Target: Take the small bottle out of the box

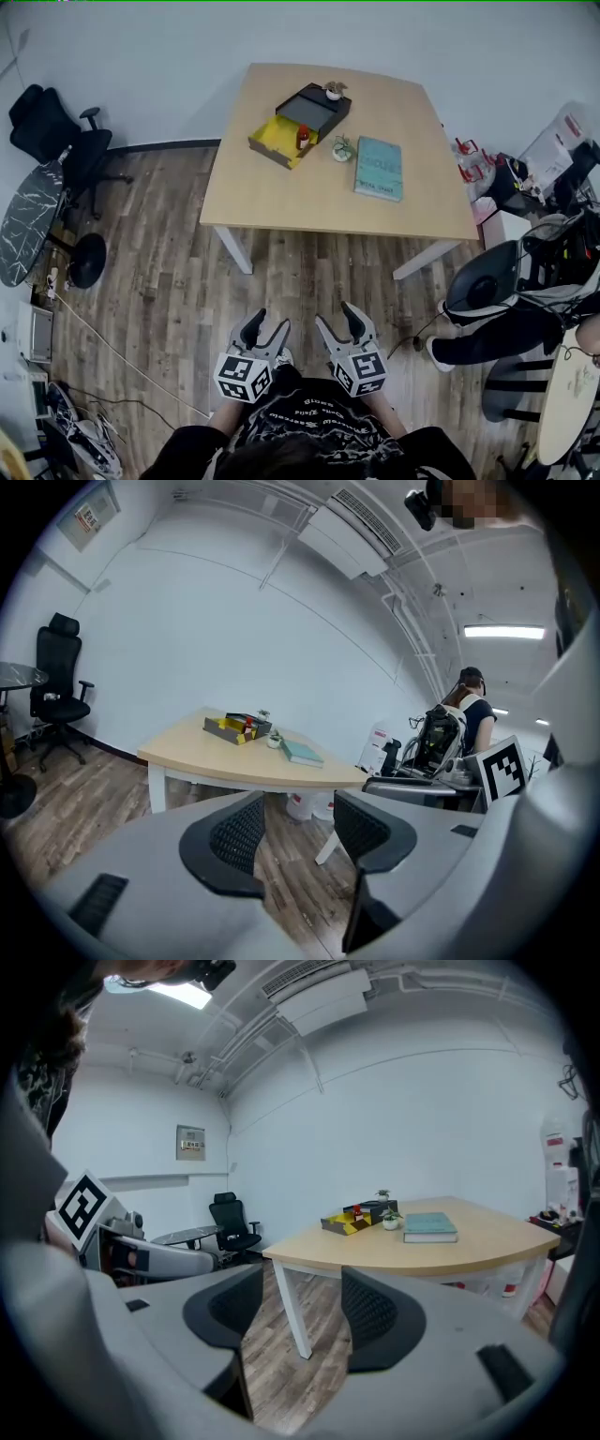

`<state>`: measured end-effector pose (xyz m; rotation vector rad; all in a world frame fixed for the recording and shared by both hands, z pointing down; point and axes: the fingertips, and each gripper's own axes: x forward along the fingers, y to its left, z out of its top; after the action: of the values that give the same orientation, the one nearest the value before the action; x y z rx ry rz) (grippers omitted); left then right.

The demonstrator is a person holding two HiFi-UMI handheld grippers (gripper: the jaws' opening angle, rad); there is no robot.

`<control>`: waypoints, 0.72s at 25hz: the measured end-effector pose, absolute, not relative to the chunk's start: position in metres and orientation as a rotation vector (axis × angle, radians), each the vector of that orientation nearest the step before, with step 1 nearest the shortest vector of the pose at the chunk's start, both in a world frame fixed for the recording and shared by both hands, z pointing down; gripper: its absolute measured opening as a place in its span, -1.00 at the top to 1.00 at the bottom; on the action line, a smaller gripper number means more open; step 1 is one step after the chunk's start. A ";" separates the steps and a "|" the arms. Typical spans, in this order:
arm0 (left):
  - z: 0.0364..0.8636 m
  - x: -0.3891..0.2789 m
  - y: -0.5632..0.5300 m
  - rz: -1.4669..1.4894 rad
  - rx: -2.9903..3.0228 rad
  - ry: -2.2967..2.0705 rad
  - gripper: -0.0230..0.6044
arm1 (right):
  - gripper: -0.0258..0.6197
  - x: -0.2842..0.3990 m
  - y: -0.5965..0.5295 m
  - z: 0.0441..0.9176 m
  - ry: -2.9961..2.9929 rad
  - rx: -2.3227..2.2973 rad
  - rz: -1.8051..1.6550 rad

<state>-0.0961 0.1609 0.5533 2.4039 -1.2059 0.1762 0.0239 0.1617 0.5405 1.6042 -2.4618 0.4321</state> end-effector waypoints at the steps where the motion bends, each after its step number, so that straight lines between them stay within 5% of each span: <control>1: 0.554 -0.100 0.154 0.181 2.406 -1.202 0.17 | 0.09 0.020 0.156 0.541 -2.460 1.608 0.432; 18: 0.560 -0.113 0.104 0.215 2.439 -1.137 0.18 | 0.09 0.003 0.116 0.551 -2.399 1.680 0.479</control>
<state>-0.1127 0.1039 0.5598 2.4392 -1.1369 0.2148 0.0025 0.1156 0.5509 1.6797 -2.3986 0.4789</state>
